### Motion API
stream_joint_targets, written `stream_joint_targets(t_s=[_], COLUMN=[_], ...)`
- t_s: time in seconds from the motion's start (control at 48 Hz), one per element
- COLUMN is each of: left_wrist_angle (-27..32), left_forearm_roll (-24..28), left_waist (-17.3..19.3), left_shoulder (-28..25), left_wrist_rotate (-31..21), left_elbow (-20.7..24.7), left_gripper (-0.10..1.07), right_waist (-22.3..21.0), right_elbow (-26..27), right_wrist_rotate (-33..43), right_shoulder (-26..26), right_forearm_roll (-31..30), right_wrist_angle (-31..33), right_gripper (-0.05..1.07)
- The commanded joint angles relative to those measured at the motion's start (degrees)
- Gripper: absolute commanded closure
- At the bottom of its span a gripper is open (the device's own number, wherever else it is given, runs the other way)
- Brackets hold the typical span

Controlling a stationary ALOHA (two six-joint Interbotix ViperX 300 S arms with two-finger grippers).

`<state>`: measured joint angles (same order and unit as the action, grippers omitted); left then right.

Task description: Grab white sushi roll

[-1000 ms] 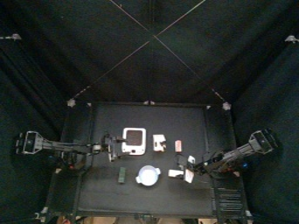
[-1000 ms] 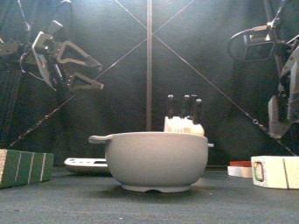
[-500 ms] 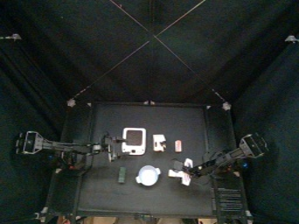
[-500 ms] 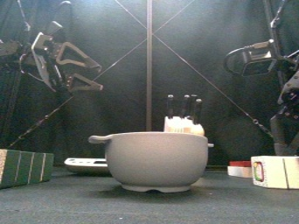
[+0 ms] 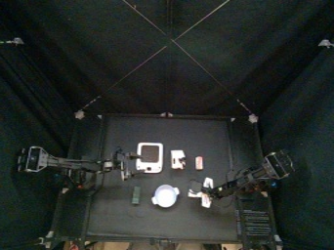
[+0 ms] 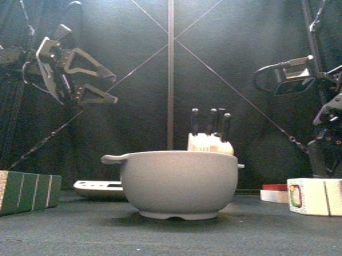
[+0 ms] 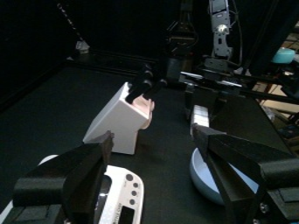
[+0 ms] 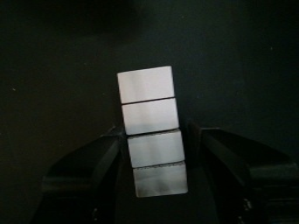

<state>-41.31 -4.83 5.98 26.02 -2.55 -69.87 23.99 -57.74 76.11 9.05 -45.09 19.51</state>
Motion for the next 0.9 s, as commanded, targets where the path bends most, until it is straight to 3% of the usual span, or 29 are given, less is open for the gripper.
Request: stream_joint_targets(t_s=[0.0, 0.271, 0.604, 0.875], left_wrist_angle=[-0.18, -0.18, -0.18, -0.18], left_forearm_roll=[0.0, 0.0, 0.0, -0.44], left_waist=[0.09, 0.09, 0.09, 0.09], left_shoulder=[0.09, 0.09, 0.62, 2.11], left_wrist_rotate=[0.09, 0.09, 0.09, 0.0], left_elbow=[0.62, 0.62, 0.62, -0.35], left_gripper=[-0.06, -0.06, -0.06, -0.06], right_waist=[-0.18, -0.26, -0.18, -0.44], right_elbow=[0.88, 2.99, 4.13, 4.39], right_wrist_rotate=[0.0, -0.09, 0.0, 0.0], right_shoulder=[0.62, 3.43, 12.39, 15.12], right_forearm_roll=[-0.18, -1.32, -2.9, -2.2], right_wrist_angle=[-0.18, 0.97, 4.31, 4.13], right_gripper=[0.22, 0.32, 0.32, 0.32])
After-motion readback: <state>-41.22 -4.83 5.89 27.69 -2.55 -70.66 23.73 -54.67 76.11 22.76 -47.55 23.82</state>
